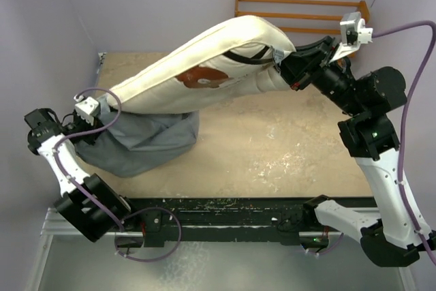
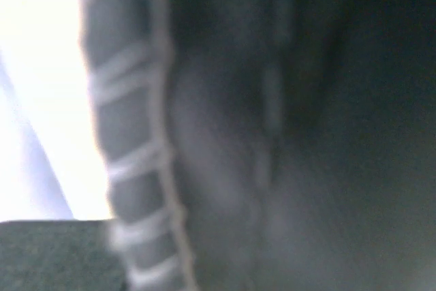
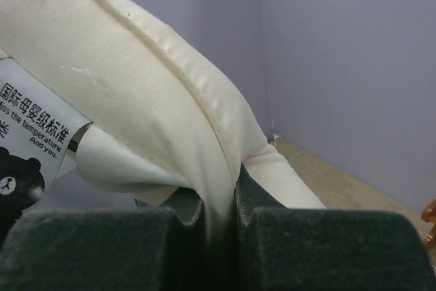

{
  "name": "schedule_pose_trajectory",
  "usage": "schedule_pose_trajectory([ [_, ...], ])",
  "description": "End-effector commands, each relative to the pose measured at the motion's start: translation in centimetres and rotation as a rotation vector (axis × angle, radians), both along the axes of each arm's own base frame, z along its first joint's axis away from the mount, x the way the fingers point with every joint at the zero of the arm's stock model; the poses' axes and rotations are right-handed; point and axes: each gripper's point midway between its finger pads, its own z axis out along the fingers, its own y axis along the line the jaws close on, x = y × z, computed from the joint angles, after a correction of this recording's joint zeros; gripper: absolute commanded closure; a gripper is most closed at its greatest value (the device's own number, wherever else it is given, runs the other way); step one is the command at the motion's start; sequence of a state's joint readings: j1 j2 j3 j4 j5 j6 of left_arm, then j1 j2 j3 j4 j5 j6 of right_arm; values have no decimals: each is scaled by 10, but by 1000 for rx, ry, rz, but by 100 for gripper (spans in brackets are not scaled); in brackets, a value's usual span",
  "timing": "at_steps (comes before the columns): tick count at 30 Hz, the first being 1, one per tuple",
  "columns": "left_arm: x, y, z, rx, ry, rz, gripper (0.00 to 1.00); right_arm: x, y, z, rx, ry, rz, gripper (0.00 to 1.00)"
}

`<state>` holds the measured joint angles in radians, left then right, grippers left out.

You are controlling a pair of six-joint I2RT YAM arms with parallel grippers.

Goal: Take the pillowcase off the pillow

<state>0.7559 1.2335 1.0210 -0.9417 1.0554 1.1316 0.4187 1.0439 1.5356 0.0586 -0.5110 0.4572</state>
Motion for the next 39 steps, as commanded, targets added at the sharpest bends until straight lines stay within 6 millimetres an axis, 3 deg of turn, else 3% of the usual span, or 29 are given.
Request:
schedule_pose_trajectory([
  [1, 27, 63, 18, 268, -148, 283, 100, -36, -61, 94, 235, -247, -235, 100],
  [3, 30, 83, 14, 386, -161, 371, 100, -31, -67, 93, 245, -227, -274, 100],
  [6, 33, 95, 17, 370, -132, 448, 100, -22, -69, 85, 249, -166, -297, 100],
  [8, 38, 92, 23, 301, -102, 466, 100, -15, -65, 74, 245, -114, -289, 100],
  [10, 41, 76, 34, 231, -88, 427, 94, -10, -61, 61, 241, -50, -277, 100],
  [13, 45, 41, 53, 201, -108, 350, 72, -1, -57, 33, 240, 76, -269, 100],
  [14, 48, 29, 59, 219, -122, 320, 57, 2, -56, 23, 238, 118, -271, 100],
  [16, 53, 7, 69, 253, -131, 273, 2, 13, -51, -7, 228, 220, -273, 100],
  [21, 70, -31, 85, 258, -17, 217, 1, 46, -43, -78, 192, 511, -318, 100],
  [23, 73, -44, 86, 255, 38, 188, 1, 65, -45, -118, 145, 677, -369, 100],
  [26, 75, -58, 97, 259, 33, 175, 1, 85, -65, -176, 99, 874, -464, 100],
  [28, 72, -67, 106, 236, 18, 157, 1, 95, -94, -213, 100, 967, -580, 100],
  [33, 54, -81, 96, 193, 71, 112, 1, 99, -147, -302, 20, 1149, -776, 98],
  [36, 45, -83, 87, 199, 73, 100, 1, 92, -150, -348, -67, 1281, -735, 94],
  [39, 35, -89, 78, 184, 75, 79, 1, 84, -149, -376, -149, 1349, -710, 92],
])
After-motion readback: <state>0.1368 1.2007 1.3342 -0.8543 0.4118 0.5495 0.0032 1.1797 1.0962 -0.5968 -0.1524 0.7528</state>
